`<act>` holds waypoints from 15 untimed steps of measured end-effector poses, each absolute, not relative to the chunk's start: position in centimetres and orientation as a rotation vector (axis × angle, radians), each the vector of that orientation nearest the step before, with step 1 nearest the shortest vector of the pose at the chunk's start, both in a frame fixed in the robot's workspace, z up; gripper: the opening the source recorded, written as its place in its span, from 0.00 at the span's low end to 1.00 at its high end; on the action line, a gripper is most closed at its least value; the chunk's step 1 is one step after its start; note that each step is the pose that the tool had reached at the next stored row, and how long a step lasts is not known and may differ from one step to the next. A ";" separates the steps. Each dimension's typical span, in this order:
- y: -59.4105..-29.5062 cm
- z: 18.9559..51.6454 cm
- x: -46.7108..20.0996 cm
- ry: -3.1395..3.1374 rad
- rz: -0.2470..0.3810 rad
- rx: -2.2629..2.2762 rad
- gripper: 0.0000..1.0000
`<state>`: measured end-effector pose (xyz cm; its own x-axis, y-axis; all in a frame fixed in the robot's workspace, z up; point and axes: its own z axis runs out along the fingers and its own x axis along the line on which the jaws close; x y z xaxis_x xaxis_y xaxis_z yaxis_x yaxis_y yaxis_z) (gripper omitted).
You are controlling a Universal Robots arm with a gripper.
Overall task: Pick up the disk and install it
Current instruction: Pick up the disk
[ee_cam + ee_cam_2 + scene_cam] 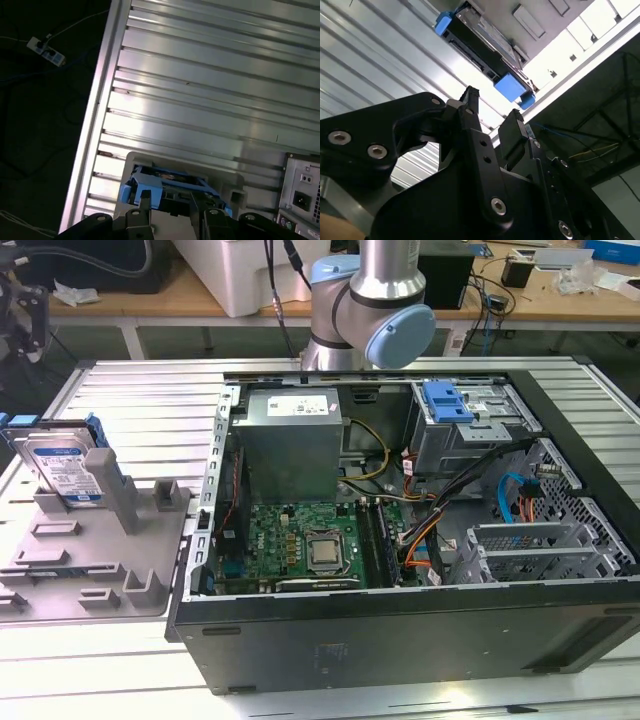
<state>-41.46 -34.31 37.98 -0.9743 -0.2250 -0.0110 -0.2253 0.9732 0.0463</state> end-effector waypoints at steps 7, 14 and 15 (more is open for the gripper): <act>-34.3 37.8 -41.5 3.069 0.076 -0.702 0.44; -34.3 37.6 -41.5 3.015 0.075 -0.921 0.44; -34.3 37.6 -41.5 3.006 0.075 -0.951 0.44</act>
